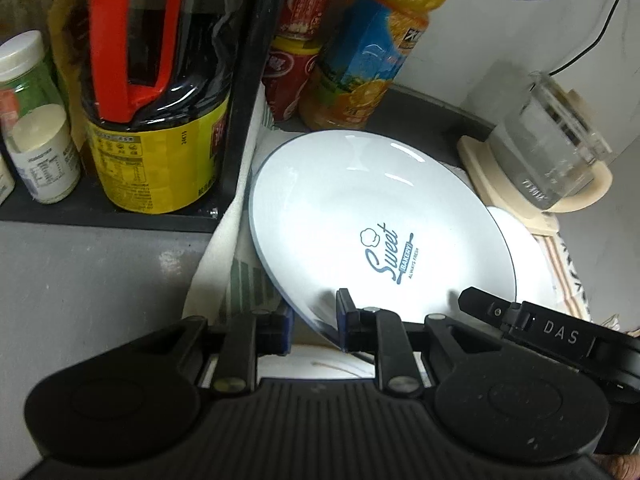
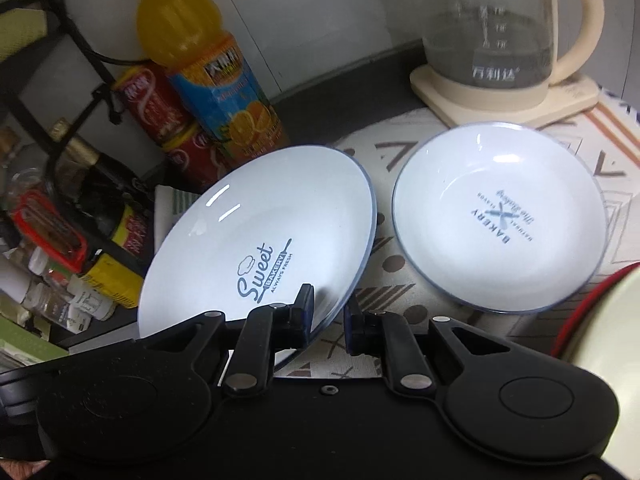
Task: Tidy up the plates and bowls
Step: 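Lift the 'Sweet' plate with both grippers and carry it over the flower plate, then lower the 'Sweet' plate onto the flower plate and open both grippers, then move both grippers to the white 'BAKERY' plate beside the kettle, then close both grippers on the rim of the 'BAKERY' plate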
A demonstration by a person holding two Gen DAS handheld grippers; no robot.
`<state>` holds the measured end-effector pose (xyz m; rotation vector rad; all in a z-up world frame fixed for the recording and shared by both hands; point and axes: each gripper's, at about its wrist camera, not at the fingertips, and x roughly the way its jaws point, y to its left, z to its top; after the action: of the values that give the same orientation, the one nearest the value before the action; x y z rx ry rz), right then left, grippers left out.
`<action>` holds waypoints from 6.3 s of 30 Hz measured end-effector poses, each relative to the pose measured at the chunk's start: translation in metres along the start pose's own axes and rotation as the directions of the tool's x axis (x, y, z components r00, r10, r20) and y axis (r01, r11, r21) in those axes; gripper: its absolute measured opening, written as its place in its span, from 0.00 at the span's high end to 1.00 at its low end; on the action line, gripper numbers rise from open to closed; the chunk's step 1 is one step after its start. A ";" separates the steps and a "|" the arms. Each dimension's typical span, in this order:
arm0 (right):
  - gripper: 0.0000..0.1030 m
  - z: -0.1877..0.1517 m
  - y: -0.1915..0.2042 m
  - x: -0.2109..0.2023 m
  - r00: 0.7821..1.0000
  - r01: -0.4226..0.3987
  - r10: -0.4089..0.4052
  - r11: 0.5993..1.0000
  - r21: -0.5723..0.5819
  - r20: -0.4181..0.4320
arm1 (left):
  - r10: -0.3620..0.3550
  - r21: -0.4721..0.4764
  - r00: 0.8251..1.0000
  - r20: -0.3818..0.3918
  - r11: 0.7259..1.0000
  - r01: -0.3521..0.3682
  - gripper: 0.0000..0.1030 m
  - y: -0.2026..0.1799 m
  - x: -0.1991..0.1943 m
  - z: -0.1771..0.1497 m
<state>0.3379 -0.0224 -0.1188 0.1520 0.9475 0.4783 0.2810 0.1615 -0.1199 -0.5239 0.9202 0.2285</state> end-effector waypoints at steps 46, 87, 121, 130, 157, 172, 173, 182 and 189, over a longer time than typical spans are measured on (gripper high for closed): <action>0.86 -0.112 0.016 -0.091 0.995 -0.082 0.074 0.987 -0.135 -0.062 | 0.078 -0.130 0.996 0.042 0.989 -0.072 0.81 0.029 -0.118 -0.145; 0.86 -0.113 0.005 -0.062 0.984 -0.026 0.003 0.991 -0.128 -0.178 | 0.147 -0.049 0.987 -0.059 0.987 -0.150 0.56 0.026 -0.099 -0.135; 0.12 -0.061 -0.010 -0.132 0.988 -0.065 0.077 0.994 -0.090 0.131 | 0.146 -0.029 0.983 0.115 0.989 -0.144 0.00 -0.013 -0.116 -0.078; 0.10 -0.046 -0.037 -0.142 0.978 -0.014 0.016 1.000 -0.011 0.207 | 0.050 0.074 0.993 0.104 0.996 -0.058 0.00 -0.047 -0.104 -0.060; 0.10 -0.002 -0.108 -0.128 0.950 0.100 -0.169 0.962 0.256 0.264 | -0.112 0.236 0.994 0.012 0.966 0.107 0.00 -0.127 -0.030 -0.003; 0.15 0.026 -0.139 -0.102 0.961 0.137 -0.210 0.928 0.348 0.181 | -0.153 0.268 0.987 -0.047 0.950 0.160 0.00 -0.154 0.019 0.017; 0.17 0.029 -0.141 -0.099 0.964 0.140 -0.210 0.924 0.355 0.166 | -0.146 0.264 0.988 -0.054 0.952 0.155 0.00 -0.154 0.023 0.019; 0.34 0.050 -0.161 -0.057 0.980 0.168 -0.196 0.901 0.400 0.029 | -0.089 0.266 0.985 -0.145 0.956 0.125 0.01 -0.158 0.065 0.029; 0.34 0.053 -0.157 -0.024 0.973 0.231 -0.222 0.910 0.344 -0.064 | -0.063 0.260 0.980 -0.191 0.959 0.113 0.01 -0.163 0.097 0.031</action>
<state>0.4199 -0.1684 -0.1218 0.3543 1.0540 0.0926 0.4262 0.0353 -0.1290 -0.3343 1.0830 -0.0280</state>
